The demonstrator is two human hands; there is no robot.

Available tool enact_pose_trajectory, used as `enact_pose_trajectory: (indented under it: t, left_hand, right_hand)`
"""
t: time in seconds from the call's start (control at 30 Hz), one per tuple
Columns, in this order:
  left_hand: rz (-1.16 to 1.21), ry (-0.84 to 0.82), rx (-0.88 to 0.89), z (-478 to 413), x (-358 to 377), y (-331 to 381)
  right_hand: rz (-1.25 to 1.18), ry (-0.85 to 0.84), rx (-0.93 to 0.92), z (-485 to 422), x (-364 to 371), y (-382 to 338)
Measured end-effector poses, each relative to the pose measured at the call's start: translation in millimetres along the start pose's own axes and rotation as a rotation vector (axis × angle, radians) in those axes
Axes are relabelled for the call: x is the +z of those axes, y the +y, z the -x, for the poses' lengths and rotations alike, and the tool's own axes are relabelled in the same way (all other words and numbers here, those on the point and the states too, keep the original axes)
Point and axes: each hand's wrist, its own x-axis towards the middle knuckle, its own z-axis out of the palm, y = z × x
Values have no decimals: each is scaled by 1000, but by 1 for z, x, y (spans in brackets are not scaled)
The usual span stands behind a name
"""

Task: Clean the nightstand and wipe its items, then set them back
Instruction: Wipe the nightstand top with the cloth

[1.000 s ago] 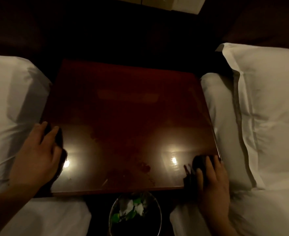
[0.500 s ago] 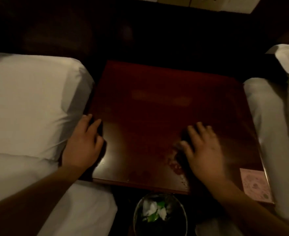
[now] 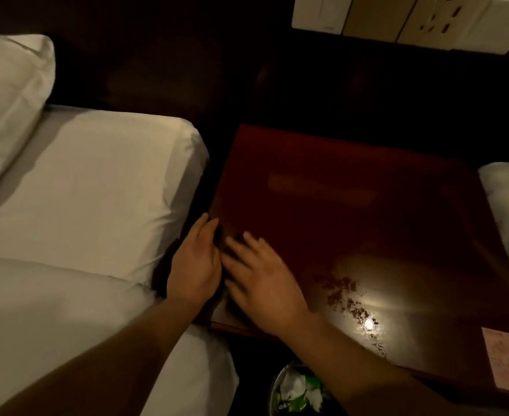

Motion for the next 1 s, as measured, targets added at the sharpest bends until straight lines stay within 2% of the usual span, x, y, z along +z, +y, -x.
enact_pose_trajectory:
  t: [0.1,0.17,0.23,0.33,0.4,0.5,0.53,0.6,0.67,0.83,1.0]
  left_hand:
    - [-29,-12,3,2,-2,1]
    - [-54,-45,5,8,-6,5]
    - [-76,-77,28,21,-8,7]
    - [41,-166,-61,53,-16,2]
    - [128,-224,-97,72,-25,-2]
    - [195,-230,-153,95,-52,-12]
    - [205,-219,-175,101,-64,-18]
    - [190,-184,-207,110,-90,-35]
    - [131,-152,-230,120,-119,-57]
    - [53,-71,-323,147,-176,-98]
    - [78,-11,-413,178,-199,-123]
  right_hand:
    - [-7,32,-57,43,-6,15]
    - [60,93,5,59,-15,32]
    - [110,145,193,73,-28,47]
    - [86,200,590,86,-48,39]
    - [-65,135,674,78,-50,5]
    - [-308,-137,586,52,-32,-58]
    - [-404,-168,593,42,-26,-74]
    - [-587,-136,679,23,-23,-99]
    - [-671,-118,713,9,-23,-118]
    - [-817,-178,686,-27,-38,-160]
    - [-897,-213,609,-56,-40,-194]
